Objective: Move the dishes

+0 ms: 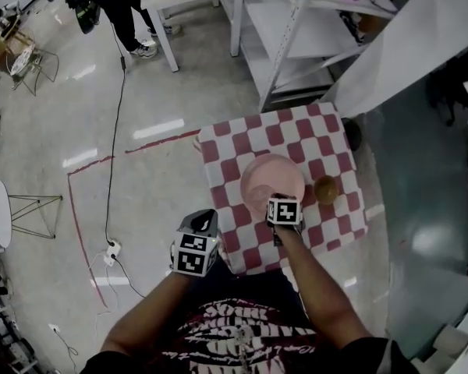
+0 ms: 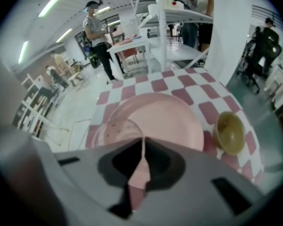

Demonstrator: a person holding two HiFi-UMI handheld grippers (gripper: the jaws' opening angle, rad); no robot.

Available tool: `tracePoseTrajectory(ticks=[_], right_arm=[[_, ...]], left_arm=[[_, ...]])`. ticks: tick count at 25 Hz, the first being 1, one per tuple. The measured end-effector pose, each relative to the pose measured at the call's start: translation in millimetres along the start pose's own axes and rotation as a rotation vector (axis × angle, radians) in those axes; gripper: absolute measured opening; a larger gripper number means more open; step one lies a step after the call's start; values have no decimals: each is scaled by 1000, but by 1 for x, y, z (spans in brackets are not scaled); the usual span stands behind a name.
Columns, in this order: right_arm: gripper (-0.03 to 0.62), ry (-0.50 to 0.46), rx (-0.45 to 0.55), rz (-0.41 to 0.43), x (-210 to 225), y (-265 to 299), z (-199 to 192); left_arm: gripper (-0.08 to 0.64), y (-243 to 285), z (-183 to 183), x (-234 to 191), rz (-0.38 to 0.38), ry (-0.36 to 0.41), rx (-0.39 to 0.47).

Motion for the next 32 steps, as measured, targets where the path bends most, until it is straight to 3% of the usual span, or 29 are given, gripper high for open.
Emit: tracePoseTrajectory(ticks=[5, 9, 14, 20, 24, 28, 32], right_arm=[[43, 46, -31, 27, 9, -7, 2], [44, 118, 23, 32, 24, -41, 3], [44, 224, 74, -35, 63, -80, -16], [44, 306, 46, -97, 110, -96, -62], [44, 358, 10, -55, 125, -81, -91], [44, 389, -30, 7, 139, -66, -110], [43, 385, -36, 60, 144, -43, -122]], left_arm=[[26, 5, 6, 0, -36, 28, 16], [25, 16, 19, 1, -81, 36, 40], [26, 31, 38, 15, -160, 74, 55], [26, 35, 41, 51, -219, 138, 32], [25, 30, 41, 65, -180, 158, 23], [26, 20, 45, 79, -104, 95, 59], [26, 10, 29, 98, -30, 83, 50]])
Point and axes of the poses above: the fingertips, and each gripper's own axes: y forward along the fingers, x to its right, z out of its top, the point moved 9 cm from there along -y, backward along the fingers, and after that the axes turned 11 degrees about -z, right-handed, at the moved point
